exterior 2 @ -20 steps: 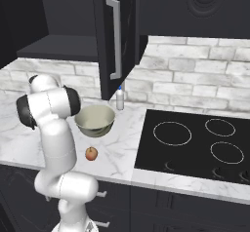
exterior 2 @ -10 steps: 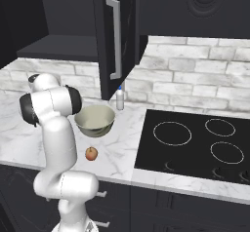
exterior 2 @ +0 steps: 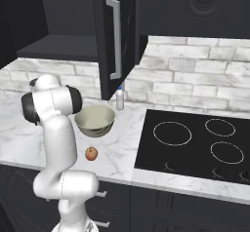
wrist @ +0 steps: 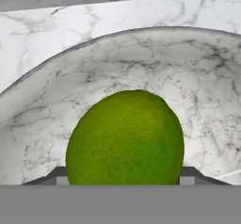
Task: Pick both bowls and place them on the counter. Then place the lime in one bowl and place the peach in the other bowl.
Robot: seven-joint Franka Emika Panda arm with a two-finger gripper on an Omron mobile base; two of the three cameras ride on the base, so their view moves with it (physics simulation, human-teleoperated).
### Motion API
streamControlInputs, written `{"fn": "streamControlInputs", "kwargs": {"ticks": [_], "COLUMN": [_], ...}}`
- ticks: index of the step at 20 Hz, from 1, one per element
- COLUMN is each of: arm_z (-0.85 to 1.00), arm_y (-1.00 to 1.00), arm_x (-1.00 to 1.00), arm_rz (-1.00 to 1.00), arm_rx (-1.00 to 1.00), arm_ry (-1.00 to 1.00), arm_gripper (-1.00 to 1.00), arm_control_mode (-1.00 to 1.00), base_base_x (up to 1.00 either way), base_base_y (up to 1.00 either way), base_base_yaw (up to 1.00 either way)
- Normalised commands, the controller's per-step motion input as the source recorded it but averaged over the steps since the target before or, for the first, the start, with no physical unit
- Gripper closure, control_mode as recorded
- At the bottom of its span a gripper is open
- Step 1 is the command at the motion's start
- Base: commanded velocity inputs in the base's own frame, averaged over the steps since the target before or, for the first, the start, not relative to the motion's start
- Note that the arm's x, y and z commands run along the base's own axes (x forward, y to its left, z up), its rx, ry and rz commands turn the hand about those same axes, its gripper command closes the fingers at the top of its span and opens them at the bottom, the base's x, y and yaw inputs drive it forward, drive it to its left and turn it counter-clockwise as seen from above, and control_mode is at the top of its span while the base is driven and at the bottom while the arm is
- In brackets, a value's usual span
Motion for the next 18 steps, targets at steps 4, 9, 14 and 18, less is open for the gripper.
{"fn": "streamControlInputs", "kwargs": {"ticks": [4, 9, 14, 18], "arm_z": [-0.12, -0.06, 0.00, 0.04], "arm_y": [-0.05, -0.02, -0.01, -0.06], "arm_x": [0.11, 0.11, 0.01, -0.11], "arm_rz": [0.00, 0.00, 0.00, 0.00], "arm_rx": [0.00, 0.00, 0.00, 0.00], "arm_ry": [0.00, 0.02, 0.00, 0.01], "arm_gripper": [1.00, 1.00, -1.00, -1.00], "arm_control_mode": [-1.00, -1.00, -1.00, -1.00], "base_base_x": [0.00, 0.00, 0.00, 0.00], "base_base_y": [0.00, 0.00, 0.00, 0.00], "base_base_yaw": [0.00, 0.00, 0.00, 0.00]}}
